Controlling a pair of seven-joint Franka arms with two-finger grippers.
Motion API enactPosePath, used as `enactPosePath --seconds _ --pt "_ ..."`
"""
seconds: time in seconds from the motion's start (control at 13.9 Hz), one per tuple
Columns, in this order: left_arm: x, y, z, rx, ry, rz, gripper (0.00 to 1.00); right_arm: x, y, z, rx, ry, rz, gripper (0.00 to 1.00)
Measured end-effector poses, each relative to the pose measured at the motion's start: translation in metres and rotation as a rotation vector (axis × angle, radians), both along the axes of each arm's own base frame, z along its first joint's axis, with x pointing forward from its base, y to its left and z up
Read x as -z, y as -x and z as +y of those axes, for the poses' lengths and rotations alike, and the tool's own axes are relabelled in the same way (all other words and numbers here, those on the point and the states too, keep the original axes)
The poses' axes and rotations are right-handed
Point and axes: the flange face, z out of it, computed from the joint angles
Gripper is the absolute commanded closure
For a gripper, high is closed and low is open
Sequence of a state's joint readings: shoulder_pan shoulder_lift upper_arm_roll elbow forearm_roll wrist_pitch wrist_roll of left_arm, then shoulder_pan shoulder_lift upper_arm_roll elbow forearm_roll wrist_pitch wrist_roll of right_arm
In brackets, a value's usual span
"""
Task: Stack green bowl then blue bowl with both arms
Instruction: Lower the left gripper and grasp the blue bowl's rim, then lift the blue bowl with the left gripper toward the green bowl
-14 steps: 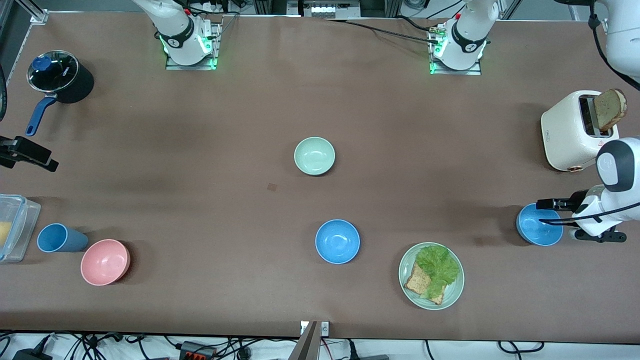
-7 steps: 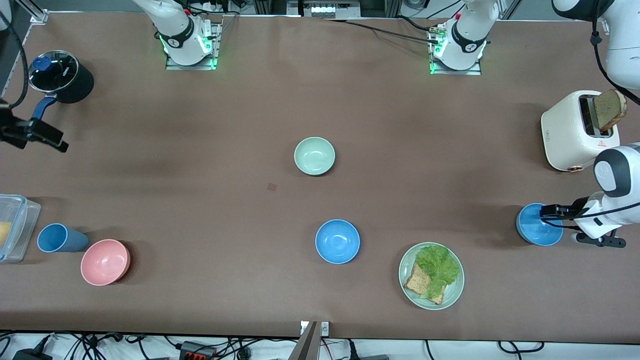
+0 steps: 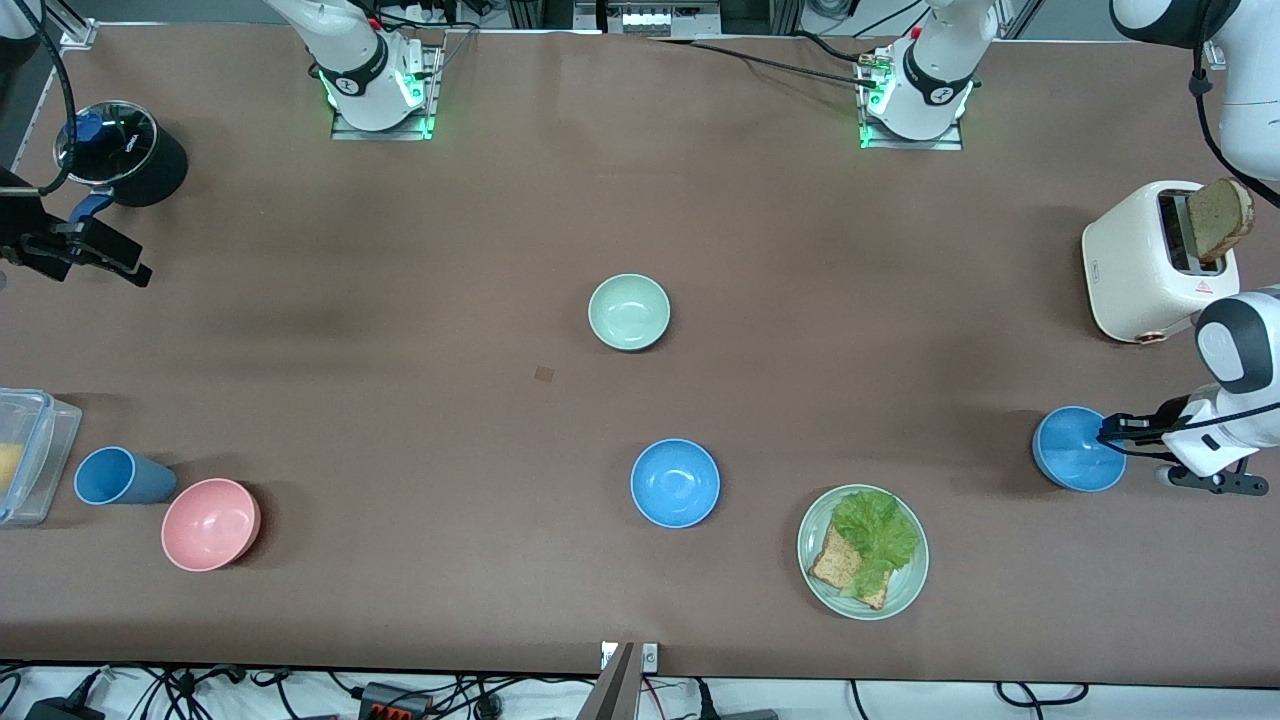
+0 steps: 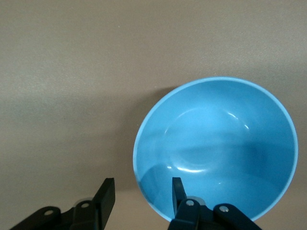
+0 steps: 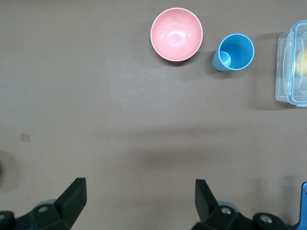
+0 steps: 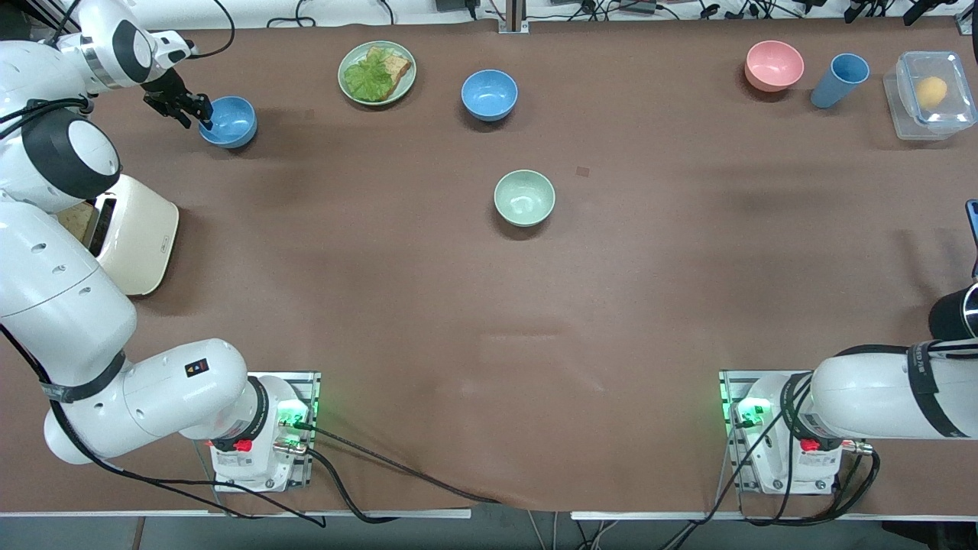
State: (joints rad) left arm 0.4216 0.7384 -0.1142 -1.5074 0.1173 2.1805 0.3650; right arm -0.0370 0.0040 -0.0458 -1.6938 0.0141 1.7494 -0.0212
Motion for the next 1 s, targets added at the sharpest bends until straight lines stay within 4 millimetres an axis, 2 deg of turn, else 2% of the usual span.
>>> enactPosePath --seconds 0.22,0.5,0.72,1.0 --pt "0.005 -0.001 -0.006 0.007 0.008 0.002 0.53 0.000 0.000 0.000 -0.009 0.001 0.000 0.00" --pt "0.014 -0.001 -0.007 0.016 0.013 0.006 0.73 0.000 0.000 0.000 -0.013 0.002 -0.001 0.00" --pt "0.014 -0.002 -0.007 0.043 0.014 0.003 0.93 0.000 0.000 0.000 -0.014 0.003 -0.003 0.00" --pt "0.010 -0.004 -0.009 0.051 0.016 -0.004 0.98 -0.001 0.000 0.000 -0.017 0.003 -0.004 0.00"
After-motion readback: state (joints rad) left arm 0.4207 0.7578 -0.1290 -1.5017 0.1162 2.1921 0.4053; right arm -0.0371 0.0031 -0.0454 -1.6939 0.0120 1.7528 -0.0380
